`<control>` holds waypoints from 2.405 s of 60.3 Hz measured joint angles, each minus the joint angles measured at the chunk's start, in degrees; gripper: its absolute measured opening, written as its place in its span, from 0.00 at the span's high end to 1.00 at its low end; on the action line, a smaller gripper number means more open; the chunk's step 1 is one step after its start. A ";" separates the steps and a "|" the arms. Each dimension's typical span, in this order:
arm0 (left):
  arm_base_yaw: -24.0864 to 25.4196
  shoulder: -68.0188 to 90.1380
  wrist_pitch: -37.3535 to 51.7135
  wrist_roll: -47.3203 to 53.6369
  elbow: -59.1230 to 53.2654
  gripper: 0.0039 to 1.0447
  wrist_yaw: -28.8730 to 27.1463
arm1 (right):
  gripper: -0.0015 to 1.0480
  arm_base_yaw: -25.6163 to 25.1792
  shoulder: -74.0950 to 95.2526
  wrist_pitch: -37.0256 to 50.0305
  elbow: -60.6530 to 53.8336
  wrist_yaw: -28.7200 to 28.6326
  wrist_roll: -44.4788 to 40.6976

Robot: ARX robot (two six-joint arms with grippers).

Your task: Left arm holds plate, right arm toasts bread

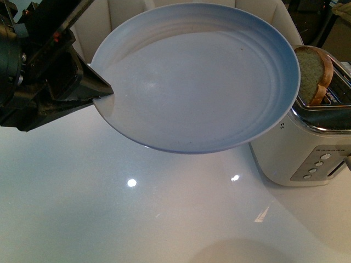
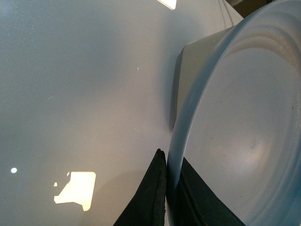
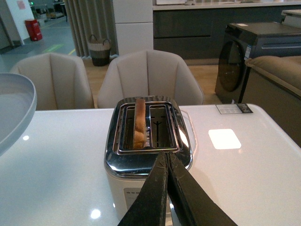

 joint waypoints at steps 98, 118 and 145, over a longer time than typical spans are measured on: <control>30.91 28.92 18.99 17.79 -0.15 0.97 4.61 | 0.09 0.00 -0.09 -0.02 0.00 -0.04 -0.04; 37.53 42.91 24.35 22.49 -0.79 0.97 6.49 | 0.09 0.00 -0.09 0.00 0.00 -0.04 -0.04; 38.88 49.75 29.44 24.35 -0.81 0.97 8.11 | 0.09 0.00 -0.09 0.00 0.00 -0.04 -0.04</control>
